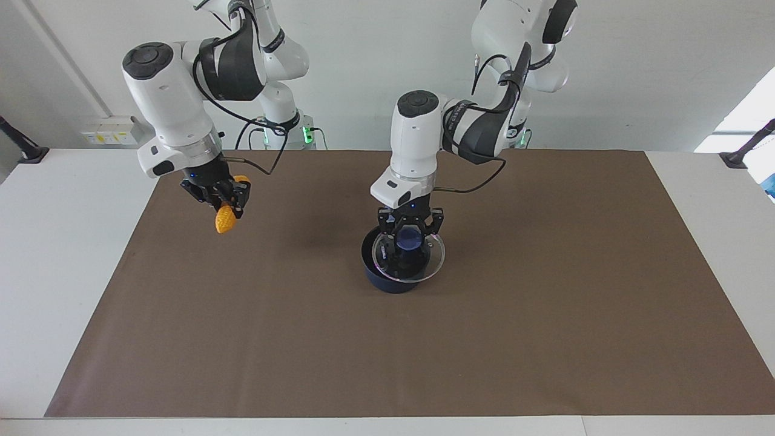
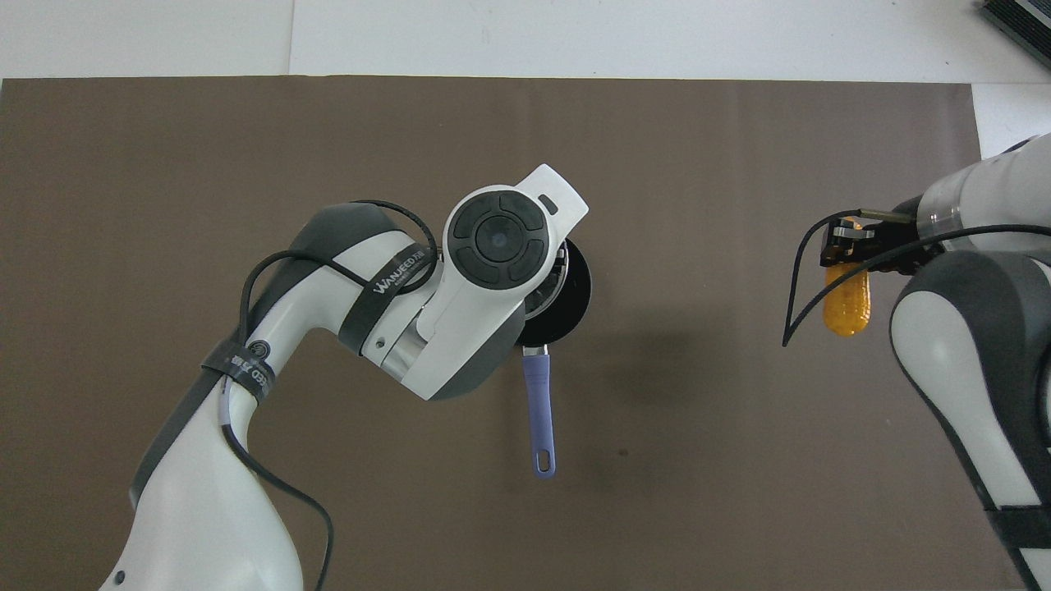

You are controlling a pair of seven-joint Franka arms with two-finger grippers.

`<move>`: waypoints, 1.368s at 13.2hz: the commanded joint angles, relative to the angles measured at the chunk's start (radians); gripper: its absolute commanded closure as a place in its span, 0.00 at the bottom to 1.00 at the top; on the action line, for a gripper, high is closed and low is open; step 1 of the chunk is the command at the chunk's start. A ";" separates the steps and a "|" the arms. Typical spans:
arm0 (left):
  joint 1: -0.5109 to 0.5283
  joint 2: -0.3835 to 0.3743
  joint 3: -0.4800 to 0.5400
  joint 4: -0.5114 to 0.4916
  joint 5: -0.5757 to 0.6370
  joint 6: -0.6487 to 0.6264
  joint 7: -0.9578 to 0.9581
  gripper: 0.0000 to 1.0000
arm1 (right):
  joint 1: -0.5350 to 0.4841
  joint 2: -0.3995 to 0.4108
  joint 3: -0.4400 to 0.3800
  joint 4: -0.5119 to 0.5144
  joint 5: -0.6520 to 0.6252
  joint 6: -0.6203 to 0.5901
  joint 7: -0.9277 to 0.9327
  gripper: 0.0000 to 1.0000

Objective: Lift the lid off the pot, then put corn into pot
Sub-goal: 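Lift the lid with the left gripper while the right gripper carries corn over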

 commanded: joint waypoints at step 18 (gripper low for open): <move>0.643 -0.155 -0.006 -0.150 -0.227 -0.007 0.861 0.98 | 0.490 0.329 0.016 -0.013 0.000 0.635 0.663 1.00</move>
